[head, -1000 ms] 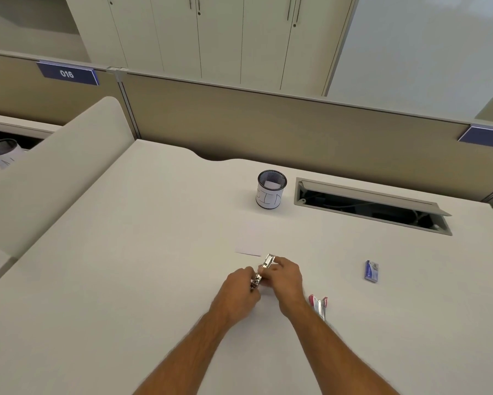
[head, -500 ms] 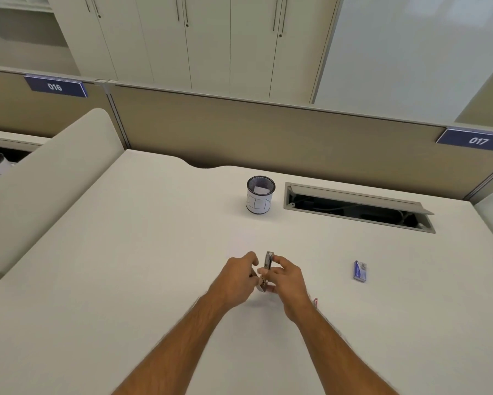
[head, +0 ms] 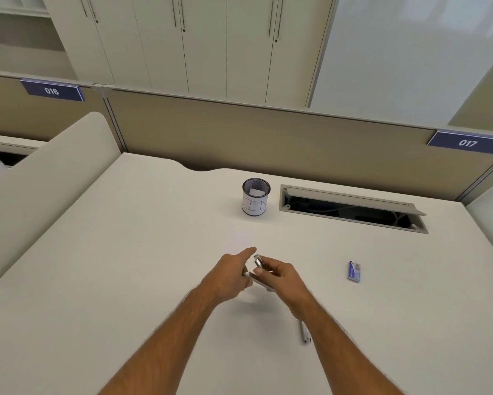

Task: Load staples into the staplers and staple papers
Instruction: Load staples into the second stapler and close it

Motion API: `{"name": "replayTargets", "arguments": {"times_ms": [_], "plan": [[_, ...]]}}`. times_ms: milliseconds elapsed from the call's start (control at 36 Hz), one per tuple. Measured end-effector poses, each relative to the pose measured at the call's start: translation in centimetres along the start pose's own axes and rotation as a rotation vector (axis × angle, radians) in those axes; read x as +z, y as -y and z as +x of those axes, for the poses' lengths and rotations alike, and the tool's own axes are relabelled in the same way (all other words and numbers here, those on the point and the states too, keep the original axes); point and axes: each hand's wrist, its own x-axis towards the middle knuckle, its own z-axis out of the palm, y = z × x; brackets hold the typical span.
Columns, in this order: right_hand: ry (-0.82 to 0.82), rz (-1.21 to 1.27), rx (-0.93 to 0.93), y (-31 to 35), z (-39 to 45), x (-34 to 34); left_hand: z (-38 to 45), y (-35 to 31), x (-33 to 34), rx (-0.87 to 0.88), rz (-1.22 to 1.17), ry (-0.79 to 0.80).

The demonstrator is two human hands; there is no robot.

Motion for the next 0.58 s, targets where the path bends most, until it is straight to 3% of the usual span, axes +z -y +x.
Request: {"name": "replayTargets", "arguments": {"times_ms": [194, 583], "plan": [[0.102, -0.508, -0.047, 0.7, 0.2, -0.6, -0.4, 1.1, -0.2, -0.01, 0.051, 0.059], [0.075, -0.846, -0.138, 0.7, 0.1, 1.5, -0.4, 1.9, 0.4, -0.037, 0.166, 0.004]]}}
